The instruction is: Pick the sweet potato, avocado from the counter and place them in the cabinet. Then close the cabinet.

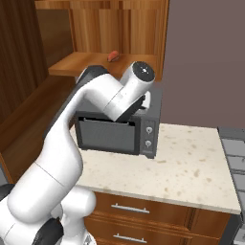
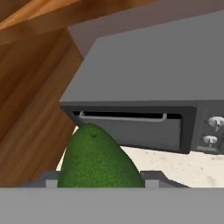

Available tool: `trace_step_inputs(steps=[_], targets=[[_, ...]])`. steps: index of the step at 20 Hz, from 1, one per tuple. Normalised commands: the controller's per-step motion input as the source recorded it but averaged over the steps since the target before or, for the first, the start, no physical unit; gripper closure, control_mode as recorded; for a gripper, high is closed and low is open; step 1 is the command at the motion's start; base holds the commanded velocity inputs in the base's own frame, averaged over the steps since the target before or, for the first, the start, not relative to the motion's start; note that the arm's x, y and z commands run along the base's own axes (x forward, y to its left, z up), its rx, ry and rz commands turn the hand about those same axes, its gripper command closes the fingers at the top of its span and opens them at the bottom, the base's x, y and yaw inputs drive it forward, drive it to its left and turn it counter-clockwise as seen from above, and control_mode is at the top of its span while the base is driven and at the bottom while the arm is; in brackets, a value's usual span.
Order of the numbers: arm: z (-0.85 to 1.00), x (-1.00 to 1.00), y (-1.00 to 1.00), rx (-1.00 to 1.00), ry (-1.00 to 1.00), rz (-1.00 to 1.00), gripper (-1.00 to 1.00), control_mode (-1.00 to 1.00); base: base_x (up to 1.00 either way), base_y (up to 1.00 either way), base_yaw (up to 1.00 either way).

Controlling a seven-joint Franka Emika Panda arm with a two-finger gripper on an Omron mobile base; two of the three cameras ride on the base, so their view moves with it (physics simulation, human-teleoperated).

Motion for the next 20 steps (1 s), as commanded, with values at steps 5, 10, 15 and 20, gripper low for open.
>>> trace_step_inputs(steps=[5,10,15,20], targets=[[0.60,0.18,0.18,0.01,-0.11,-0.03,1.00,-1.00,0.00,0.00,0.00],[0.04,0.51,0.51,-0.03,-0.17,-0.06,1.00,-1.00,0.00,0.00,0.00],[0.00,0.69,0.46,-0.03,-0.17,-0.08,1.00,-1.00,0.00,0.00,0.00],[0.17,0.75,0.14,-0.01,-0.04,-0.10,1.00,-1.00,0.00,0.00,0.00]])
